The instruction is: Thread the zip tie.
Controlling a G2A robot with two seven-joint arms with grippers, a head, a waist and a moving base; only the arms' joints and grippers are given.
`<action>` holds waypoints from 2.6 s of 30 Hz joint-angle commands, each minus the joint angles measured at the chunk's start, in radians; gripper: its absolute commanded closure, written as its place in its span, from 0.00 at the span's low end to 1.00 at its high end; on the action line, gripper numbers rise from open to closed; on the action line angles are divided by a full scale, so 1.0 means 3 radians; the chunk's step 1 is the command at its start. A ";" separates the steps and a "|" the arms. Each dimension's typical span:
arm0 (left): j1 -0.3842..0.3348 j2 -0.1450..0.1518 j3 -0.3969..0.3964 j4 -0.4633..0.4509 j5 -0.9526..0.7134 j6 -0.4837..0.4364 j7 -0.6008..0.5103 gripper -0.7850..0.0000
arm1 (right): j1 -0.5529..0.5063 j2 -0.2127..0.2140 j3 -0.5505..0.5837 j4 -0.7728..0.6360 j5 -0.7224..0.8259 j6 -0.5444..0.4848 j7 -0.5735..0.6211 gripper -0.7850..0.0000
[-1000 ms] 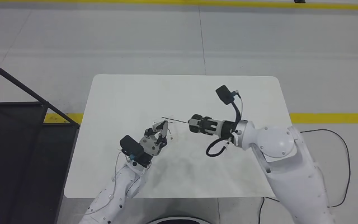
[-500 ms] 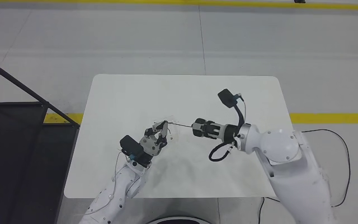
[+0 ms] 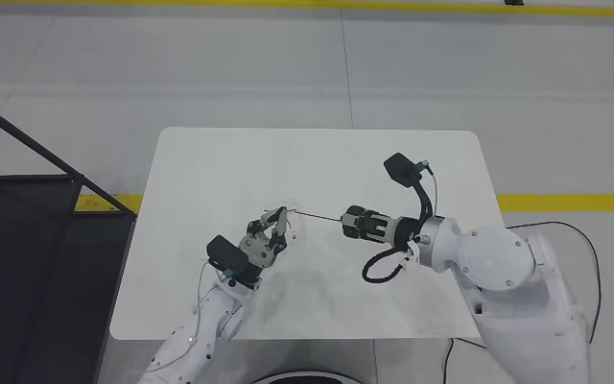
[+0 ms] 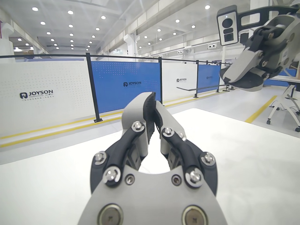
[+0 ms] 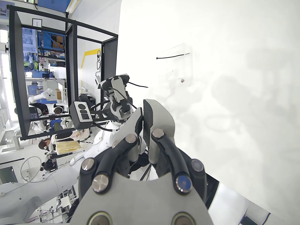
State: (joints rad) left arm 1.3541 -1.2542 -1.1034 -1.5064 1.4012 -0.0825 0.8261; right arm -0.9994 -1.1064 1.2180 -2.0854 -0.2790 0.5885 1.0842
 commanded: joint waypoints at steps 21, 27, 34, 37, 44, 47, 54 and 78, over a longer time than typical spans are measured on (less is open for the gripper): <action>0.0035 -0.0012 -0.0017 -0.0063 0.0087 0.0102 -0.0053 1.00 | 0.0201 -0.0041 -0.0252 0.0167 0.0255 0.0232 -0.0180 1.00; 0.0035 -0.0012 -0.0017 -0.0063 0.0087 0.0102 -0.0053 1.00 | 0.0245 -0.0044 -0.0262 0.0201 0.0363 0.0263 -0.0218 1.00; 0.0035 -0.0012 -0.0017 -0.0063 0.0087 0.0102 -0.0053 1.00 | 0.0281 -0.0036 -0.0262 0.0254 0.0435 0.0293 -0.0230 1.00; 0.0035 -0.0012 -0.0017 -0.0063 0.0087 0.0102 -0.0053 1.00 | 0.0299 -0.0031 -0.0276 0.0273 0.0444 0.0301 -0.0223 1.00; 0.0035 -0.0012 -0.0017 -0.0063 0.0087 0.0102 -0.0053 1.00 | 0.0301 -0.0017 -0.0291 0.0274 0.0470 0.0288 -0.0233 1.00; 0.0035 -0.0012 -0.0017 -0.0063 0.0087 0.0102 -0.0053 1.00 | 0.0302 -0.0012 -0.0297 0.0276 0.0481 0.0284 -0.0236 1.00; 0.0035 -0.0012 -0.0017 -0.0063 0.0087 0.0102 -0.0053 1.00 | 0.0320 -0.0001 -0.0312 0.0295 0.0511 0.0287 -0.0248 1.00; 0.0035 -0.0012 -0.0017 -0.0063 0.0087 0.0102 -0.0053 1.00 | 0.0418 0.0018 -0.0396 0.0352 0.0637 0.0326 -0.0344 1.00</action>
State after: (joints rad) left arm 1.3646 -1.2579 -1.1086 -1.5254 1.4274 -0.0518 0.8103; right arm -0.8744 -1.1010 1.0996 -1.9798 -0.0893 0.6866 0.9816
